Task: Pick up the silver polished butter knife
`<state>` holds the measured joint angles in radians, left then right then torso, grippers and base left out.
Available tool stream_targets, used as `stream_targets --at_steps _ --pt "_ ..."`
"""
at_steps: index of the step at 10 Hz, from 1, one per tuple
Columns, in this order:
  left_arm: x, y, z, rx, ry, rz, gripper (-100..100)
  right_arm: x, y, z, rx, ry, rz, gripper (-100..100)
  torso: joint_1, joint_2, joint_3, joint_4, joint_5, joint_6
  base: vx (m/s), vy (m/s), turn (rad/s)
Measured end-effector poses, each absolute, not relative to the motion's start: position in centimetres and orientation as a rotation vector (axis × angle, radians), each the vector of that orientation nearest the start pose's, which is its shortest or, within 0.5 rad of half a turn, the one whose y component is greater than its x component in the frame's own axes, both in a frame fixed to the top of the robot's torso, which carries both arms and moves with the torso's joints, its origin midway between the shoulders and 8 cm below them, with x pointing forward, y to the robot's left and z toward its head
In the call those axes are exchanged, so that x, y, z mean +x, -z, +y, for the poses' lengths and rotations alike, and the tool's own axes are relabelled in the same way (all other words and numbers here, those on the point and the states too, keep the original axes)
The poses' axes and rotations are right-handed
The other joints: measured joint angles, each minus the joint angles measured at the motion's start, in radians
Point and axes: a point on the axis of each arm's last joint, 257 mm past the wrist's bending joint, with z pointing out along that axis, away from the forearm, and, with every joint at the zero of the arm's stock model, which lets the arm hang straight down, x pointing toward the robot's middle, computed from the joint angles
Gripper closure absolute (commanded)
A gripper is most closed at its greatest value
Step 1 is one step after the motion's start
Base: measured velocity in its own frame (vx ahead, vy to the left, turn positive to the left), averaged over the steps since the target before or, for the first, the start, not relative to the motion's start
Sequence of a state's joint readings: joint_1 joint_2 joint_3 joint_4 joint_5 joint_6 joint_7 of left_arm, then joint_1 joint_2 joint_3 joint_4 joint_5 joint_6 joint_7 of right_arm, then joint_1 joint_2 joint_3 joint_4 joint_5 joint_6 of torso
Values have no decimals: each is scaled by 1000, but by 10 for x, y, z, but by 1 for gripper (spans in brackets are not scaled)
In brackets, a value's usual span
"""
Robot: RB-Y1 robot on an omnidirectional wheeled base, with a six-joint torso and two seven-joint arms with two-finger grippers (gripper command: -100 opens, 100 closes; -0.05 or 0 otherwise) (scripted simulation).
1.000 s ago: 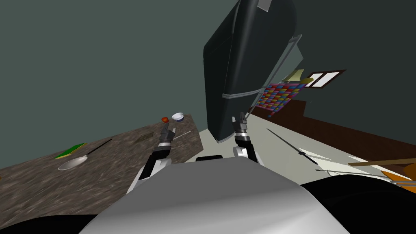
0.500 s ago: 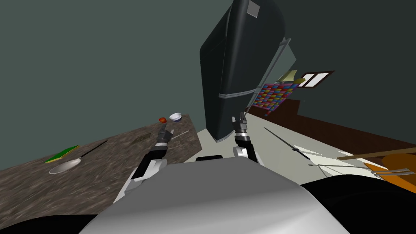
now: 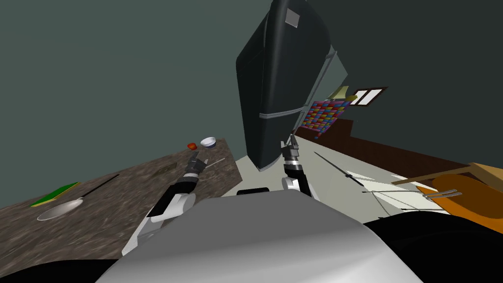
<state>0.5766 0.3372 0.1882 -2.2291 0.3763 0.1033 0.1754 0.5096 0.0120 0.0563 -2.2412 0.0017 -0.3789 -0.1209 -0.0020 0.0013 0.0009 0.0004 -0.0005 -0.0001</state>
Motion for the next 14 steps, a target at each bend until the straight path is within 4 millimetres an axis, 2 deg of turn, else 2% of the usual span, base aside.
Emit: stream_targets --at_steps 8,14 --pt "374 176 418 -1585 1187 1075 -100 371 21 -266 863 -1422 682 0 1 -1 -1 0 0 0 -3 -31 -72" --pt "357 213 442 -1811 1131 1111 -100 371 21 -266 863 -1421 682 0 2 -3 -2 -1 0 0 21 -20 -68"
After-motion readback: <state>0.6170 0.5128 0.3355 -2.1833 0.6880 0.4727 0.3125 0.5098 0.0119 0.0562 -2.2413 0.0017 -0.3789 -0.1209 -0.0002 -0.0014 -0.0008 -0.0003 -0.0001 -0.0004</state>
